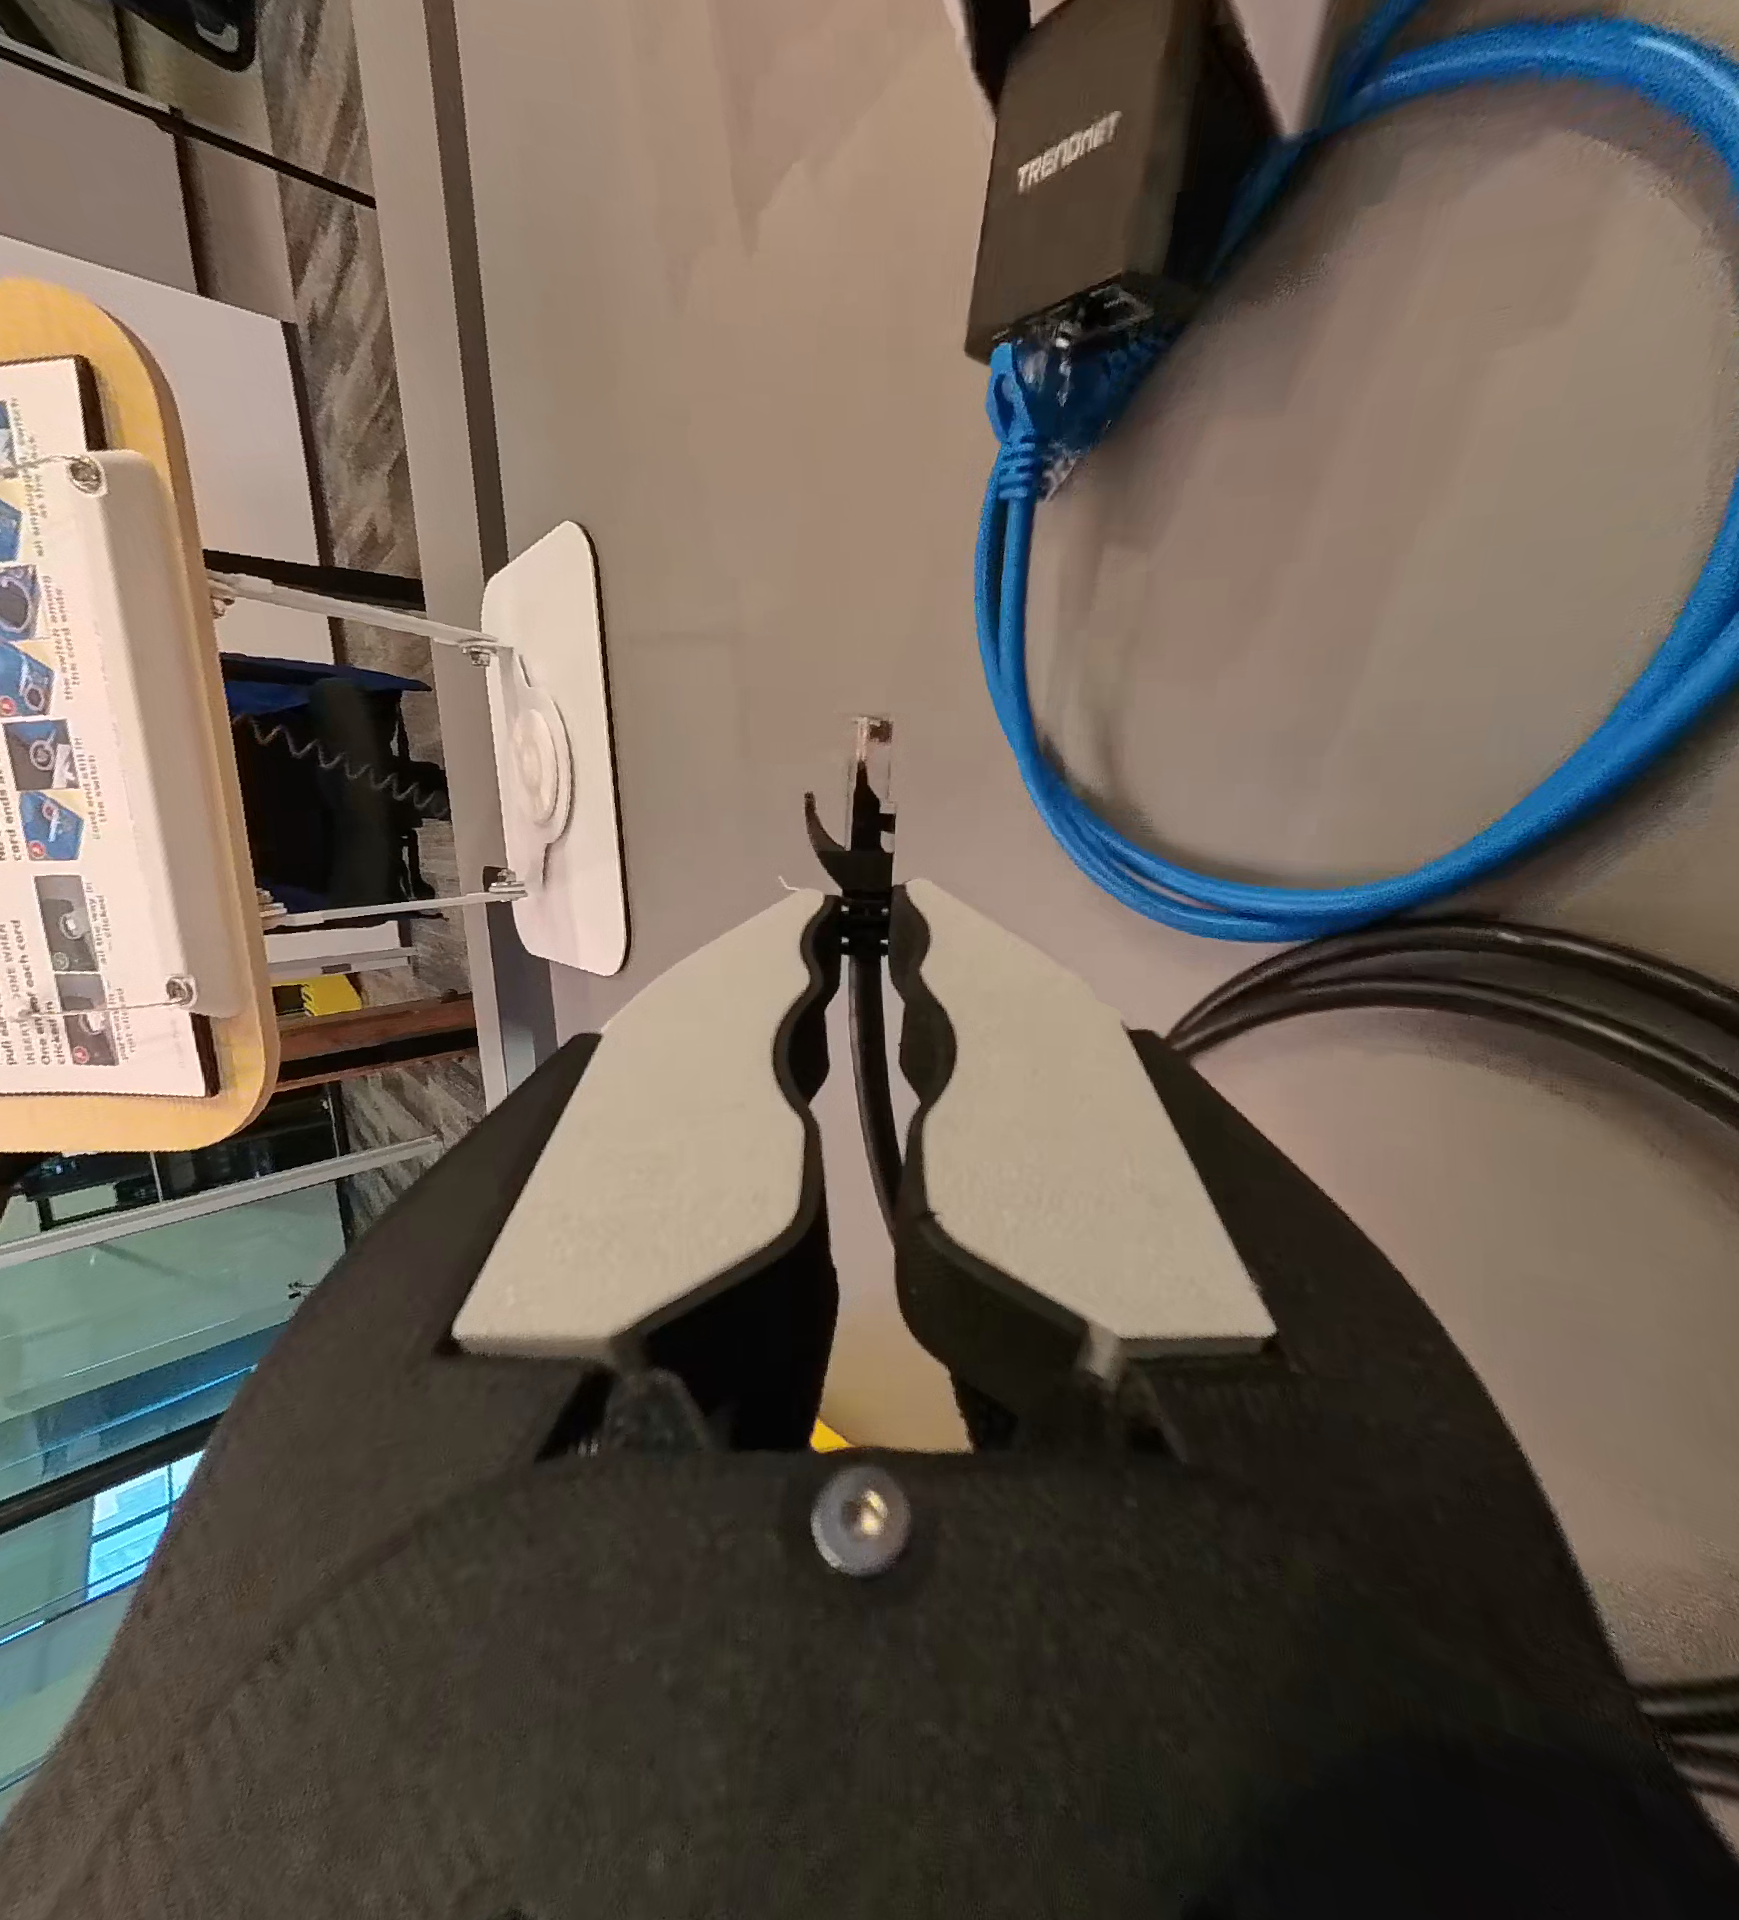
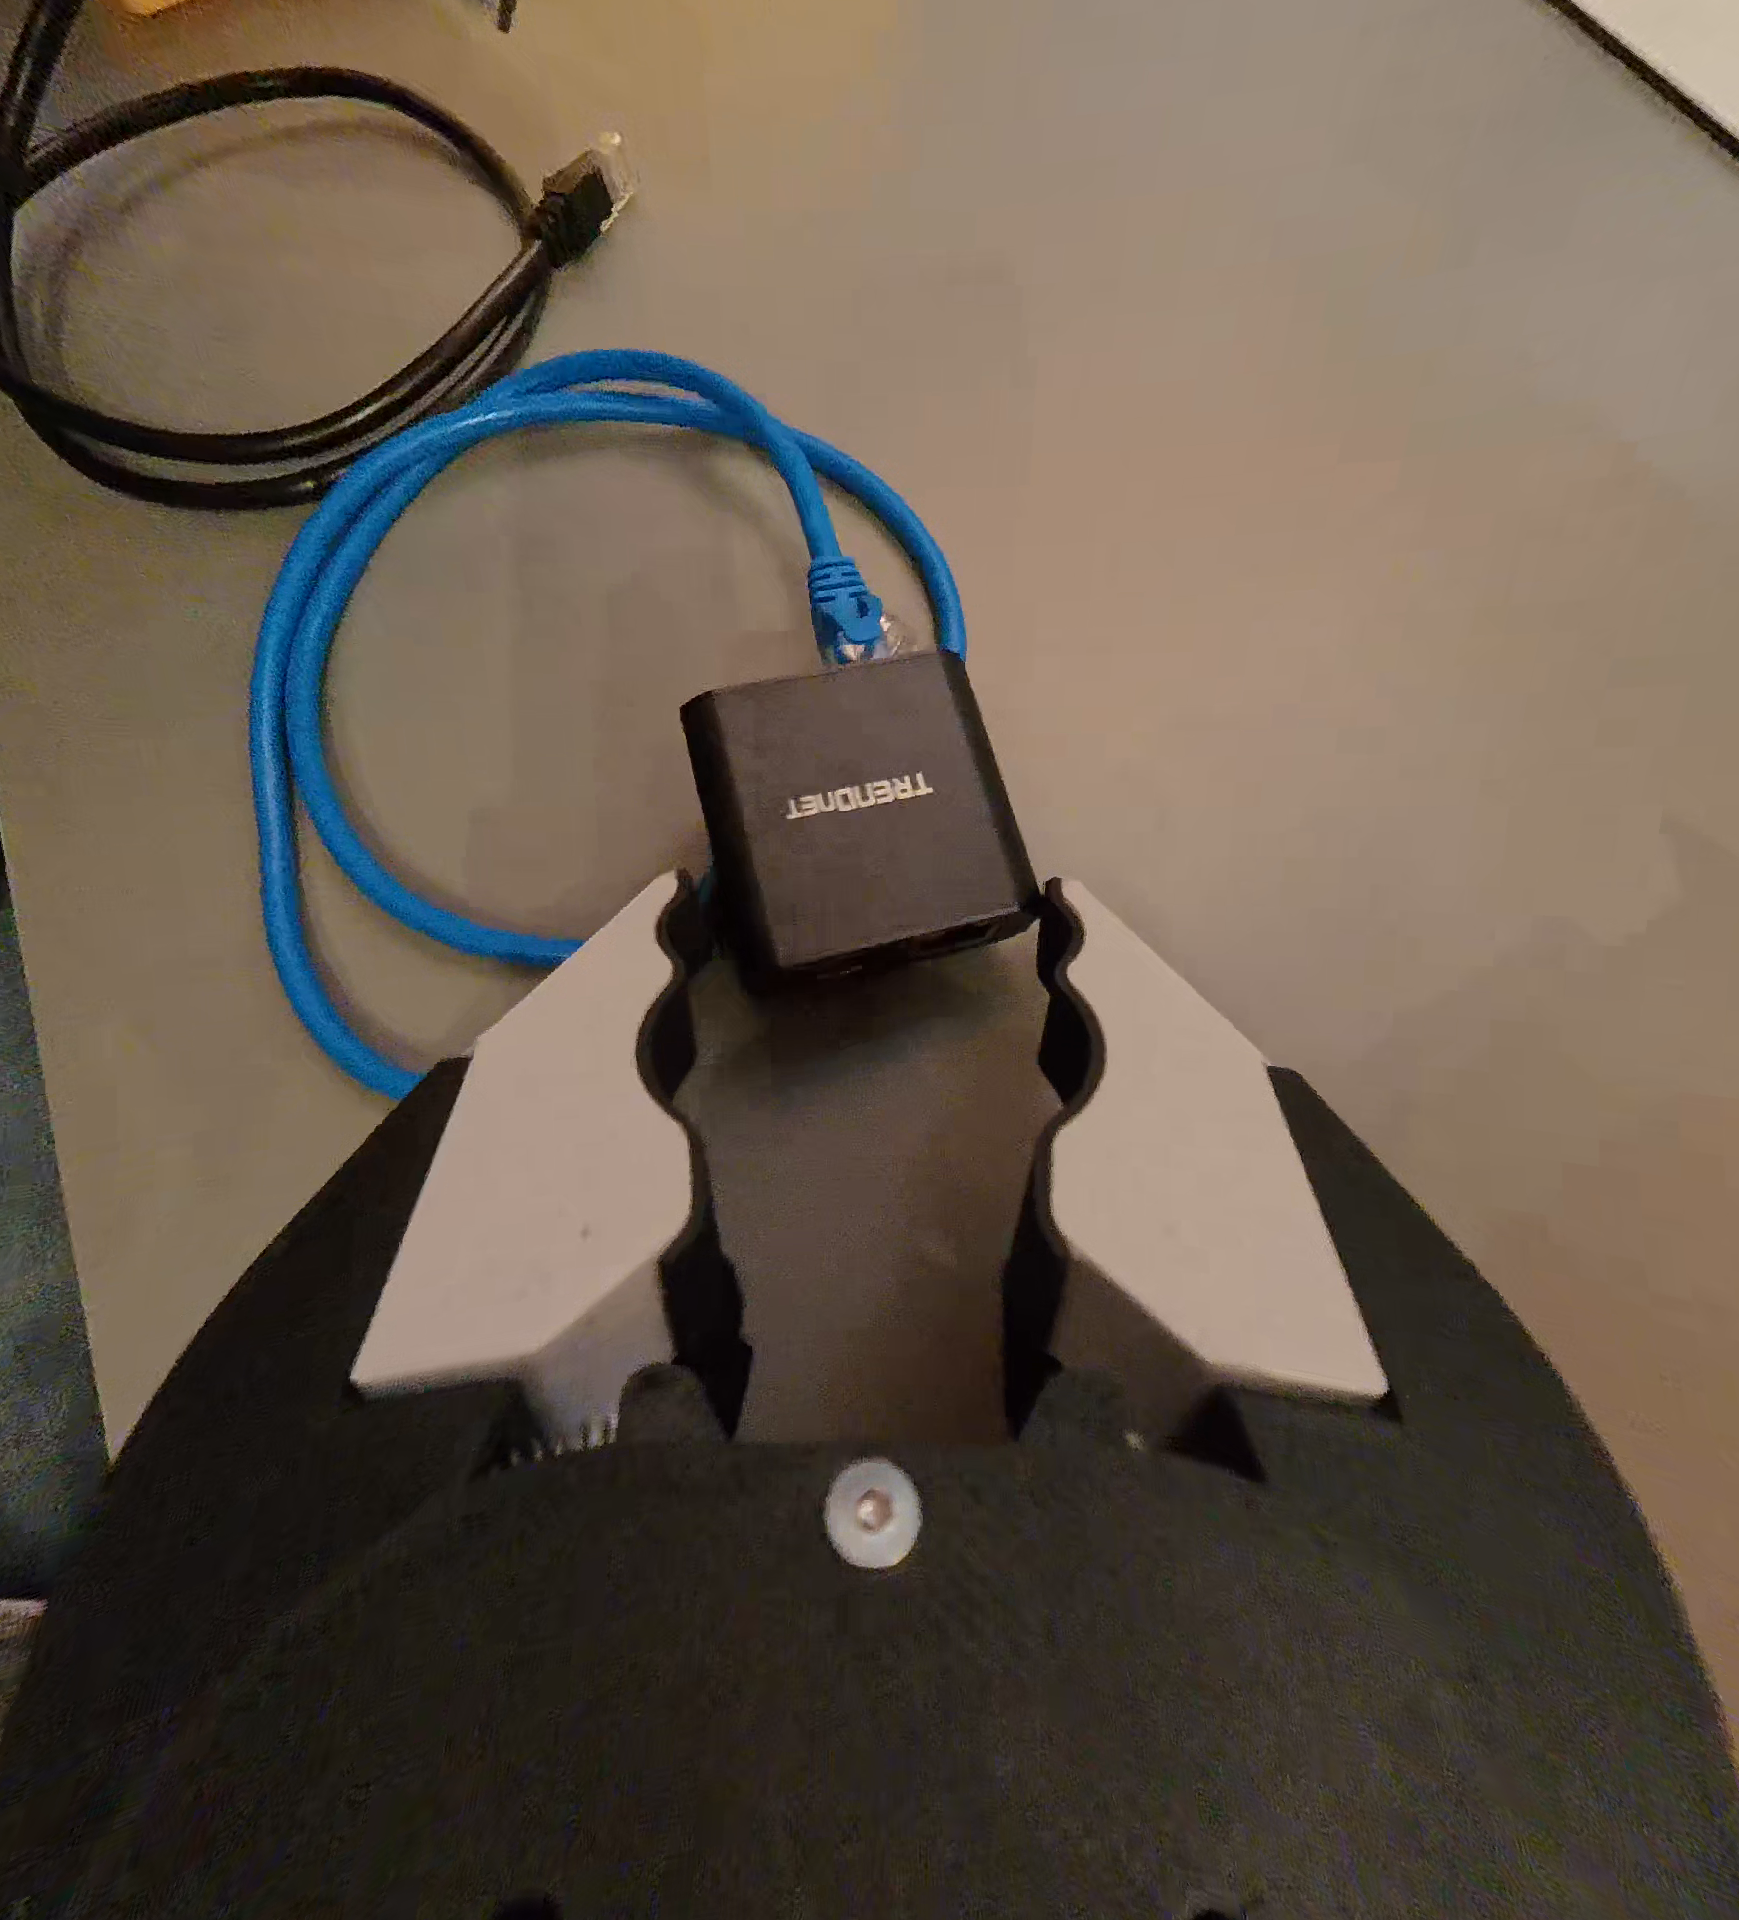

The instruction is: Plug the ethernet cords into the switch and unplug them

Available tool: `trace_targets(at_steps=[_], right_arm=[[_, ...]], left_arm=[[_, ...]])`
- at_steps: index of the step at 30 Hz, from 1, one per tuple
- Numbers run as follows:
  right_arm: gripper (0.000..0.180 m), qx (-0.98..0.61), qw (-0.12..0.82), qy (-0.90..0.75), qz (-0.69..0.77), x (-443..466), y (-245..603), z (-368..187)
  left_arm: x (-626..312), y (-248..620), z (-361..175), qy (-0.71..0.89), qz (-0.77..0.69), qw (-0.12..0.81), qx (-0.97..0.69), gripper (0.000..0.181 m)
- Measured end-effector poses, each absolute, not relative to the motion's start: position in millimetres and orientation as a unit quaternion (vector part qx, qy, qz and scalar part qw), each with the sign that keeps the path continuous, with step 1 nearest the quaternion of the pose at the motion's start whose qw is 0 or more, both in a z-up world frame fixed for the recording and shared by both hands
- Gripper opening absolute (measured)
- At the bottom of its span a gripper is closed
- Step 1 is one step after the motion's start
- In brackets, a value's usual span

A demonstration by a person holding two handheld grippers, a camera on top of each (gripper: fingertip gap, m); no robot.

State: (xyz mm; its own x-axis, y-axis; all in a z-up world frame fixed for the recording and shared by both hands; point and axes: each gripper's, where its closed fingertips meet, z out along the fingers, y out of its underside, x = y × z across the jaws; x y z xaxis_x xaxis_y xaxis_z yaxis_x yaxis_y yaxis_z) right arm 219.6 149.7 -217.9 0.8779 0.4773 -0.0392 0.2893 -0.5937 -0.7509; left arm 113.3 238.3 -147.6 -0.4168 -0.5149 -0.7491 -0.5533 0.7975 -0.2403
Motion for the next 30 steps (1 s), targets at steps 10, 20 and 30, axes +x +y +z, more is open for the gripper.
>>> trace_targets(at_steps=[10,20,30], right_arm=[[0.078,-0.869,0.377,-0.294,0.124,205.2,178.5,-227.7],[0.068,-0.865,0.349,-0.32,0.167,192.8,183.3,-224.0],[0.084,-0.858,0.368,-0.339,0.117,181.8,172.4,-211.1]], left_arm=[[113.8,234.3,-152.5,0.846,0.012,0.431,-0.314,0.009],[112.8,237.2,-155.4,0.847,0.01,0.426,-0.317,0.008],[114.6,222.9,-176.4,0.864,0.004,0.4,-0.305,0.009]])
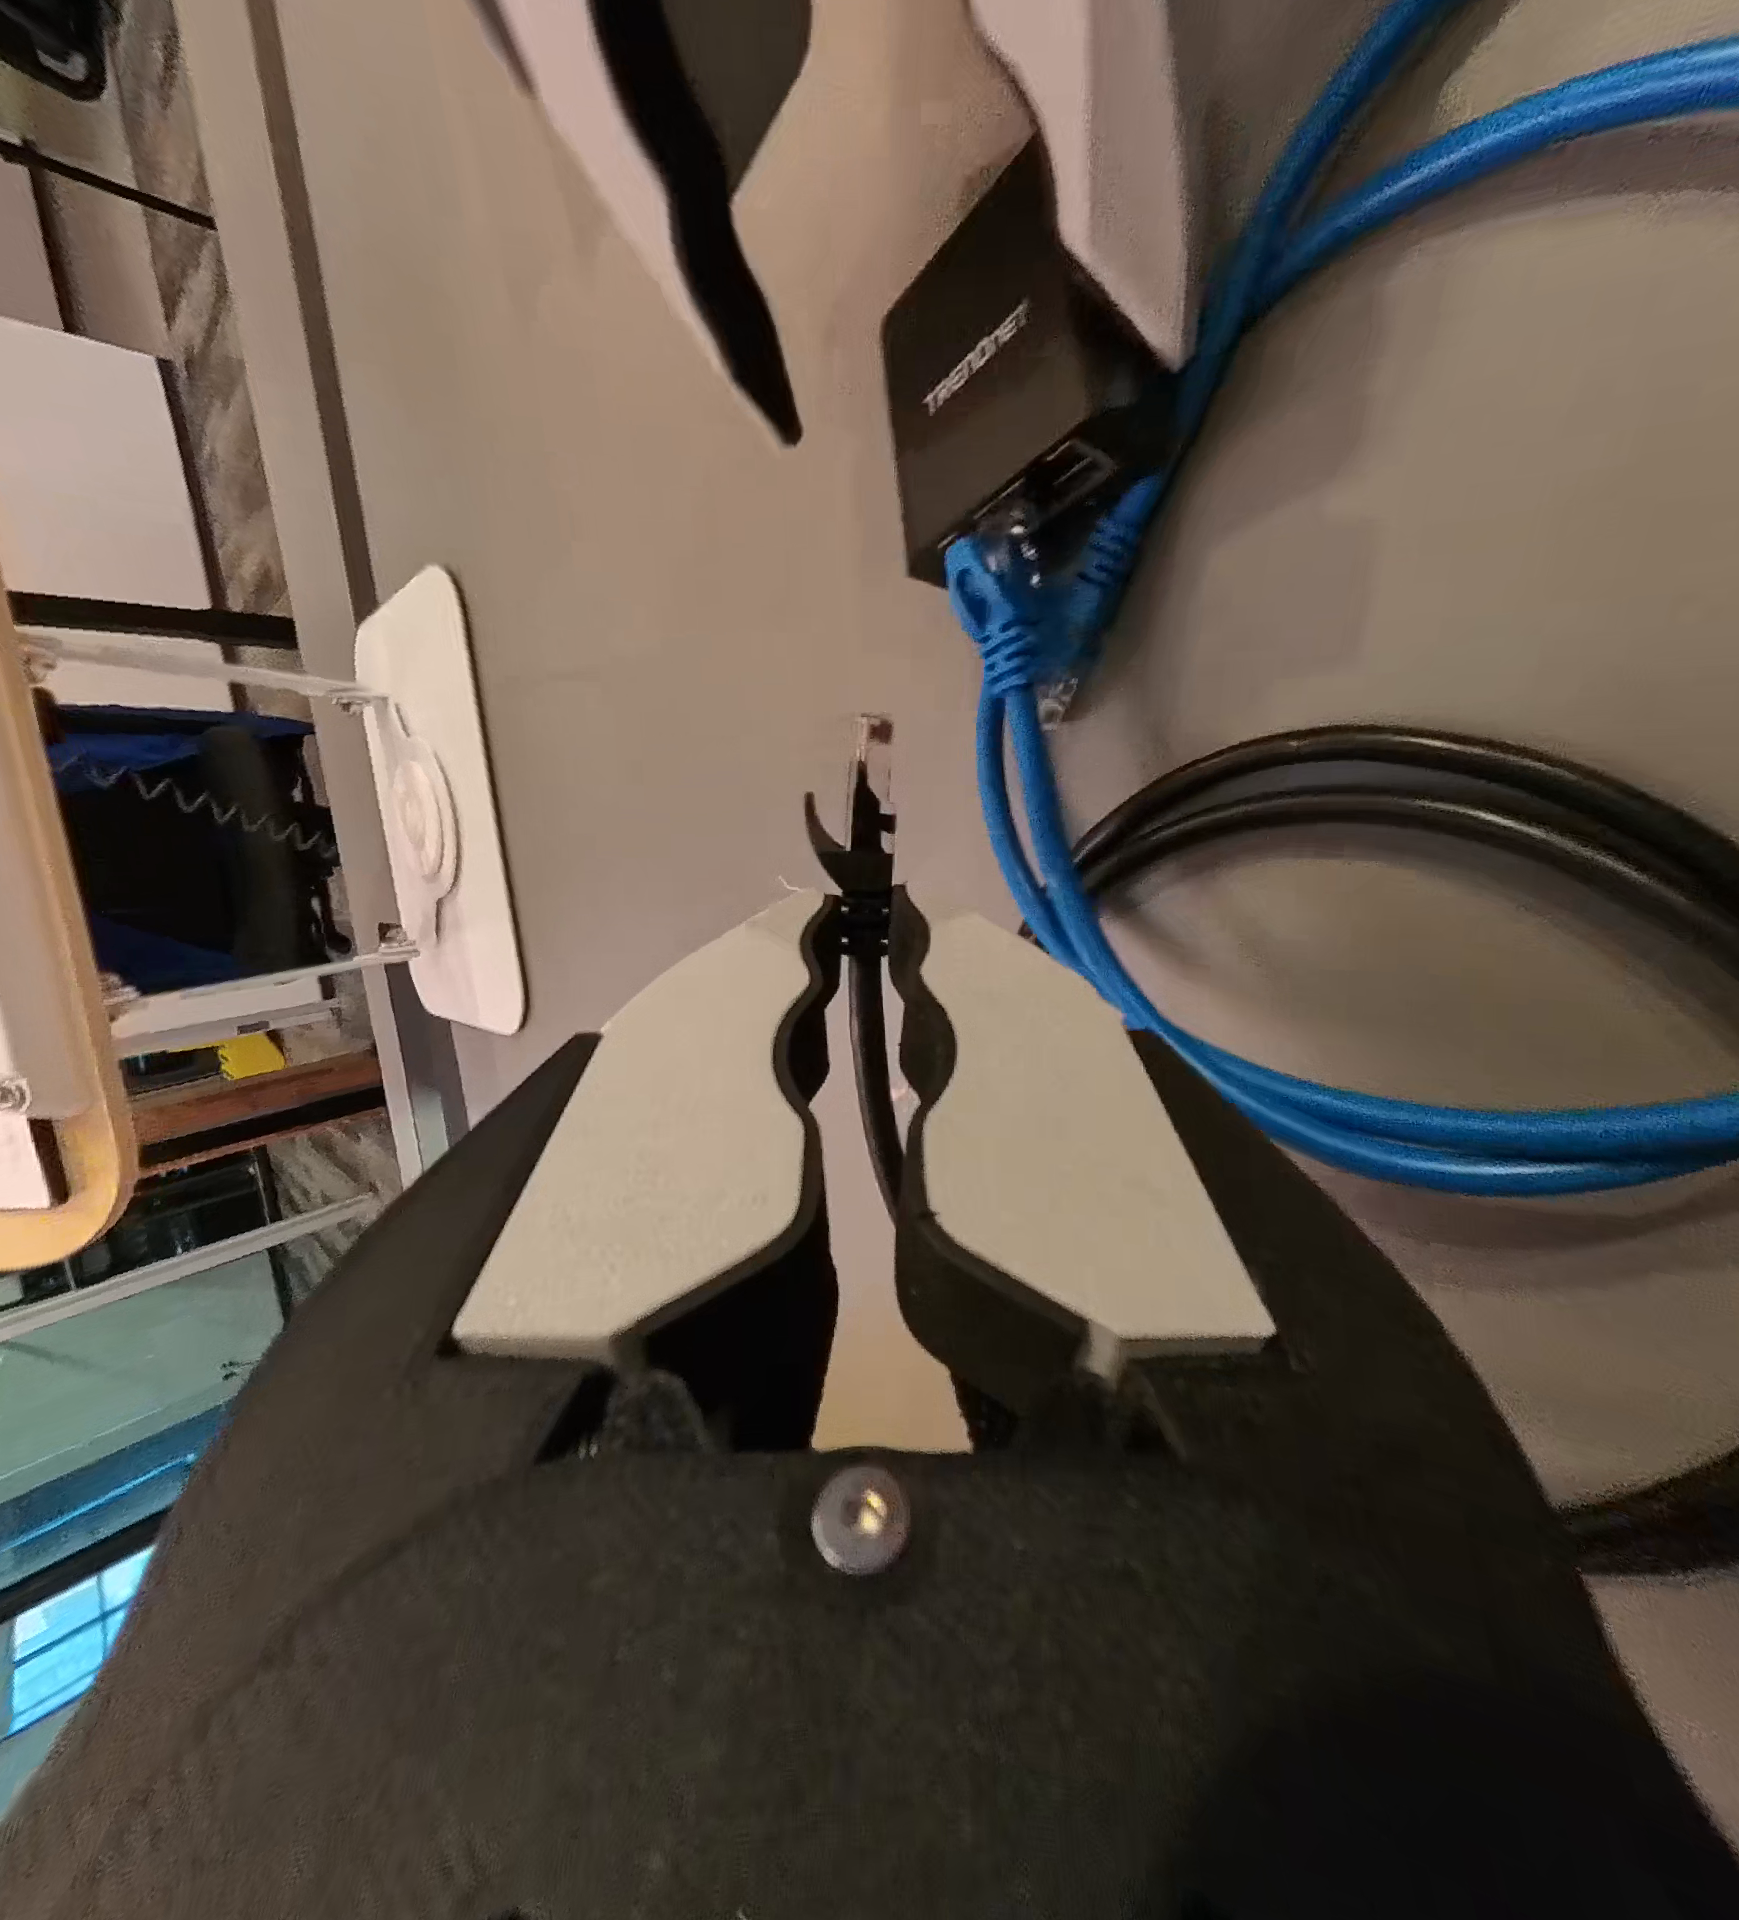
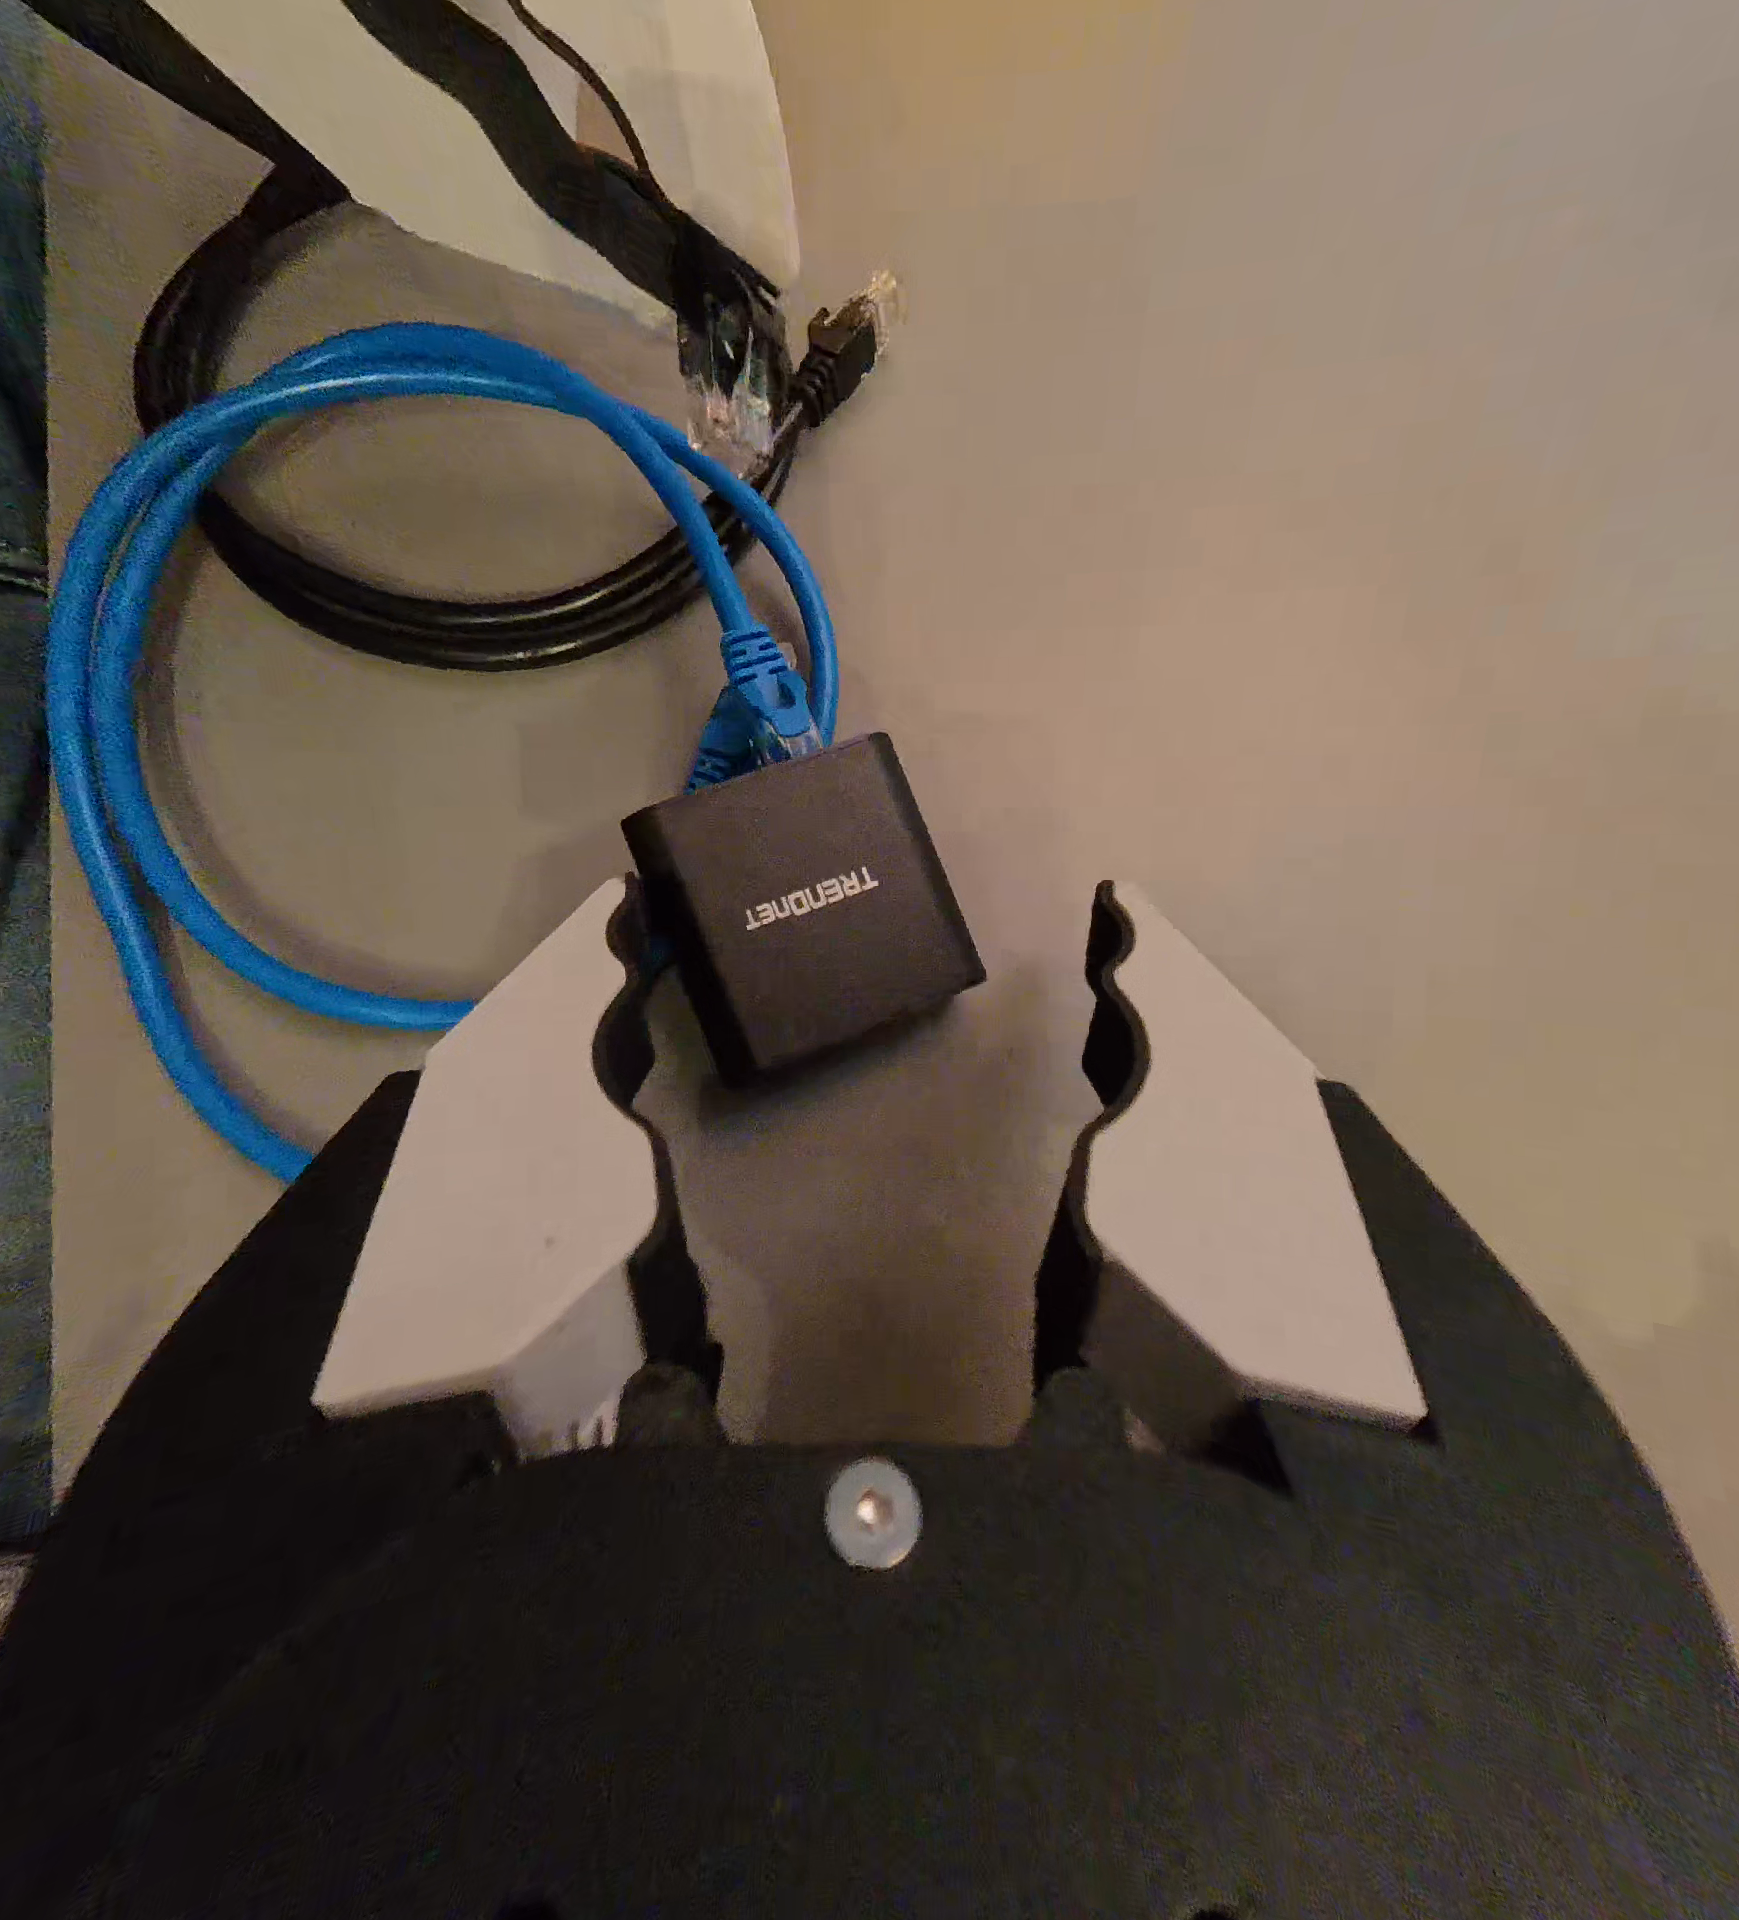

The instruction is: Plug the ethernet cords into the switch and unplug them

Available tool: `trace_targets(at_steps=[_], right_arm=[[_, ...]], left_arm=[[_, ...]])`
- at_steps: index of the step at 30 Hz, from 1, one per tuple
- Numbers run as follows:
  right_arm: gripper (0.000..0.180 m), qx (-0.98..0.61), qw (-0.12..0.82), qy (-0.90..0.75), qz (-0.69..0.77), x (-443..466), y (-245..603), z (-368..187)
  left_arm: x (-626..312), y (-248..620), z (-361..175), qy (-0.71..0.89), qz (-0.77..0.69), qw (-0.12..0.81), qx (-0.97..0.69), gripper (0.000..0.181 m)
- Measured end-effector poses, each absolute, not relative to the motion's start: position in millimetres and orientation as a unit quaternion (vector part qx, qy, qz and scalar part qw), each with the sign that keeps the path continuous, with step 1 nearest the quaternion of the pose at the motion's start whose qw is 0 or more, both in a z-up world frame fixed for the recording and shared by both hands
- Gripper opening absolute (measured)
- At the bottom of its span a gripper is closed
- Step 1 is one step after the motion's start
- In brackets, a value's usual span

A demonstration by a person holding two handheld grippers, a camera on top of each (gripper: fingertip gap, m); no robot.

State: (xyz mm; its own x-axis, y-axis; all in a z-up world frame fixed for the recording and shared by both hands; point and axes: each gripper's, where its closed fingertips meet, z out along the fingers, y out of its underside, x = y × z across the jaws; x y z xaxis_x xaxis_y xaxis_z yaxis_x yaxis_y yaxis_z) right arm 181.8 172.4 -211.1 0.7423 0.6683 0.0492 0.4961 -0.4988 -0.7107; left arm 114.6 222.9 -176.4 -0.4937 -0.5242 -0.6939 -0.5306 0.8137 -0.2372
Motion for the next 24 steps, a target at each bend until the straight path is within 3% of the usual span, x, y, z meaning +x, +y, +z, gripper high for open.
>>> trace_targets(at_steps=[5,7,16,24], right_arm=[[0.076,-0.837,0.304,-0.412,0.19,166.7,165.5,-224.4],[0.062,-0.819,0.317,-0.428,0.212,158.7,166.2,-223.8],[0.061,-0.814,0.36,-0.386,0.245,156.1,168.2,-213.4],[0.06,-0.819,0.42,-0.334,0.205,170.7,194.5,-155.2]], left_arm=[[115.3,213.7,-177.6,0.867,0.002,0.398,-0.298,0.009],[115.1,214.1,-177.7,0.867,0.002,0.398,-0.298,0.009],[114.4,216.6,-177.7,0.867,0.001,0.398,-0.3,0.009],[120.3,235.0,-146.0,0.84,0.019,0.432,-0.327,0.009]])
